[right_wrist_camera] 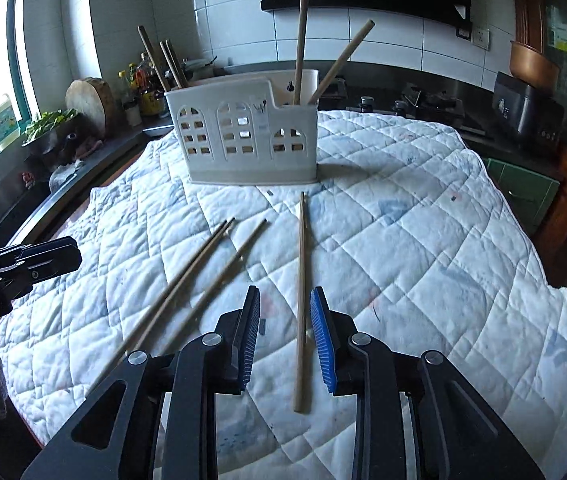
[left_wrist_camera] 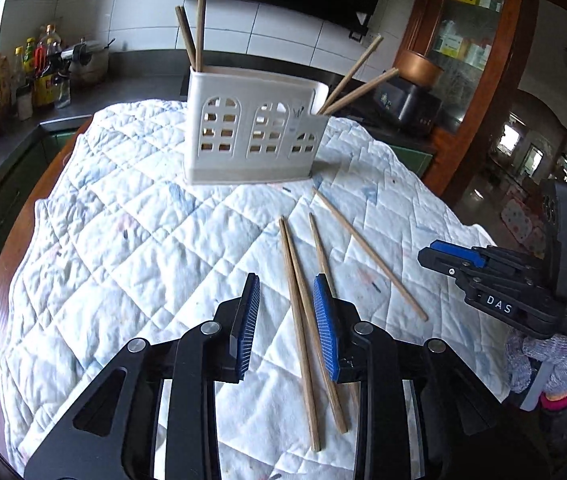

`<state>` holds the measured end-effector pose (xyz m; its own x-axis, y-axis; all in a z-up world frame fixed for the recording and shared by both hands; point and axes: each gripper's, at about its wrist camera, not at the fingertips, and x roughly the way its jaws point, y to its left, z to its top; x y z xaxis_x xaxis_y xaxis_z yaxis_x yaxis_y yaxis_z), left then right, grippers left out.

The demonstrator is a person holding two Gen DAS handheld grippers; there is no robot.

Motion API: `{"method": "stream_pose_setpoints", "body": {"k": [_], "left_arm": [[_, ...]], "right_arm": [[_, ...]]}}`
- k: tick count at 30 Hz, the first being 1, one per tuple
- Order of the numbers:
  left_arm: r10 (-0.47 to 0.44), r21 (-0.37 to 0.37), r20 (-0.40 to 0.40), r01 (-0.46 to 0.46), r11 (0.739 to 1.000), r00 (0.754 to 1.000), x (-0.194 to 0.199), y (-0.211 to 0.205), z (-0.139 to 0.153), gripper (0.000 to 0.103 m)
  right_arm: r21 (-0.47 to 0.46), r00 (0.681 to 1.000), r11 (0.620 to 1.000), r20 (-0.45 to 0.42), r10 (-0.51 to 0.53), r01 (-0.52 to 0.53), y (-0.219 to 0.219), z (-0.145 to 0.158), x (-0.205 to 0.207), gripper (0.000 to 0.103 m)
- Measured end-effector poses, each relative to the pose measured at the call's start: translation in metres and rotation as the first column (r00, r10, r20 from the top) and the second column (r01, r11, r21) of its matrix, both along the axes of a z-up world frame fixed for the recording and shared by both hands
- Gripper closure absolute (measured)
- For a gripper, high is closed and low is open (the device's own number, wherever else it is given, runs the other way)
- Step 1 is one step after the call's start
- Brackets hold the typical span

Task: Organize utensils
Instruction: 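Move both open tools down and close each on a chopstick on the cloth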

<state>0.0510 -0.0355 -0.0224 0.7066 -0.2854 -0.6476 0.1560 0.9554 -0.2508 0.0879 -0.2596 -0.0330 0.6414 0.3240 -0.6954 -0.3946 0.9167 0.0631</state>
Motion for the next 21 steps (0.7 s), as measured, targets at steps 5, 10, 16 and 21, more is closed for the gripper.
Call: {"method": "stream_pose_setpoints", "body": {"k": [5, 10, 16, 21], "left_arm": [[-0.023, -0.009, -0.065, 0.022, 1.000, 0.998, -0.007, -0.011, -0.026, 0.075], [-0.026, -0.028, -0.116, 0.023, 0.999, 0.993, -0.007, -0.017, -0.045, 0.077], [-0.026, 0.005, -0.132, 0.027, 1.000, 0.991, -0.002, -0.025, -0.053, 0.078], [-0.014, 0.000, -0.155, 0.015, 1.000, 0.988, 0.002, -0.023, -0.059, 0.088]], "right_arm": [[-0.040, 1.000, 0.999, -0.016, 0.002, -0.002, 0.002, -0.019, -0.005, 0.077], [-0.036, 0.999, 0.999, -0.039, -0.011, 0.010, -0.001, -0.027, -0.001, 0.079], [-0.026, 0.998, 0.999, -0.051, -0.025, 0.024, -0.005, -0.030, 0.002, 0.079], [-0.024, 0.998, 0.999, -0.064, -0.025, 0.023, -0.006, -0.034, 0.002, 0.083]]}}
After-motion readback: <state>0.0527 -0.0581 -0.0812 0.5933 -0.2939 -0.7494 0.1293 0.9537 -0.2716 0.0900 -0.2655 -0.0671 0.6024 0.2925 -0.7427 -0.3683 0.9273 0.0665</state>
